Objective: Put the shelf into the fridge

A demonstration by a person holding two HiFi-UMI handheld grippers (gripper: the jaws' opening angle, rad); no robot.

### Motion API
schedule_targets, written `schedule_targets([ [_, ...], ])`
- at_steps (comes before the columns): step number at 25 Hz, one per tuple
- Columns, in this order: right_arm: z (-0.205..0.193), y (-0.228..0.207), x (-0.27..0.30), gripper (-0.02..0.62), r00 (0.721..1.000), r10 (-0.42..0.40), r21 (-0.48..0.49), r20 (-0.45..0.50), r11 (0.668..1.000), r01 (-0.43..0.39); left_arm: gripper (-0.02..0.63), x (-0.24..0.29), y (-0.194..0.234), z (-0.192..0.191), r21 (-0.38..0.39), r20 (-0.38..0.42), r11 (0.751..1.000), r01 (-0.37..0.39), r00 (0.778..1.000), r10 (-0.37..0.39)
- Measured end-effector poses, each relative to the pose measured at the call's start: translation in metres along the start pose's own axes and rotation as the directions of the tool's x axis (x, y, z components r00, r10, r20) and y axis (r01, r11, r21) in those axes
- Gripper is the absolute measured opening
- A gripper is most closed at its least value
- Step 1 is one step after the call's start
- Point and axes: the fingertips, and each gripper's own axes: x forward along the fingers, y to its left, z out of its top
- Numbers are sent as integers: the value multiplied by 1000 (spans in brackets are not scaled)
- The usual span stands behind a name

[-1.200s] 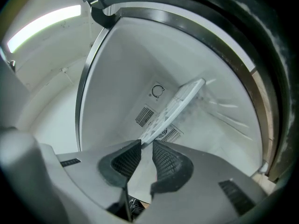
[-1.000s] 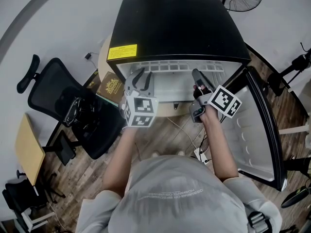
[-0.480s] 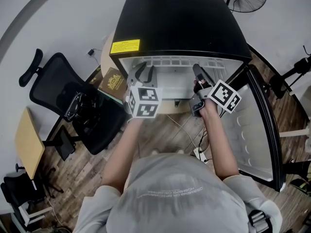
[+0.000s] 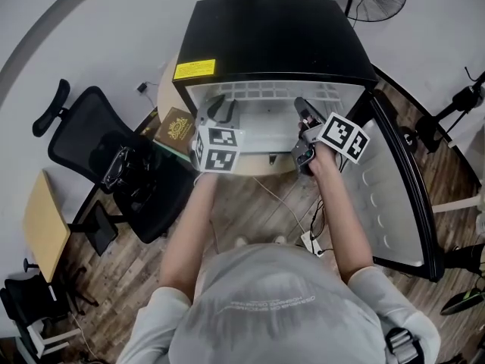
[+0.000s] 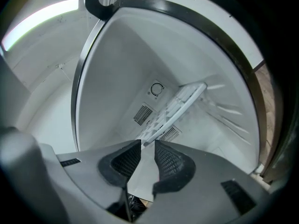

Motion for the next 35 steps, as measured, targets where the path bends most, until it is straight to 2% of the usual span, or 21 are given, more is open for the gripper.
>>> schedule_targets([
  [4,1,0,-18,88,1000,-9,12,14,1000,9,81,-18,-5,-7,-35,14,998,45,999,-45],
  [7,0,-1,-33,73,999,-33,-16,17,999,33,80,-34,-5,-7,-76,63,993,87,995,-82],
  [10,-4,8,-50,42,999,-43,-106,22,993,45,62,-52,-3,-3,-111,115,988,110,989,-97],
  [14,-7,26,-76,25,999,-38,-256,38,966,46,23,-78,-3,-6,-137,154,979,147,980,-126],
  [16,-7,37,-89,18,998,-37,-349,50,936,52,20,-90,-2,-2,-148,167,976,160,977,-135],
  [19,-7,58,-107,16,997,-29,-486,65,872,57,18,-110,-3,7,-142,199,974,177,969,-148],
  [24,-12,91,-133,15,998,-8,-657,61,752,47,18,-147,-10,25,-43,258,983,180,952,-163],
  [27,-18,109,-145,15,998,6,-727,55,685,35,18,-168,-10,32,-14,279,984,175,946,-164],
  [29,-22,120,-152,15,999,20,-756,47,654,22,19,-180,-11,35,20,284,987,161,945,-160],
  [33,-30,138,-170,15,998,52,-780,34,626,-6,20,-203,-15,40,82,291,988,132,945,-151],
  [35,-34,145,-179,15,998,55,-801,29,598,-9,20,-214,-15,42,93,294,988,119,945,-142],
])
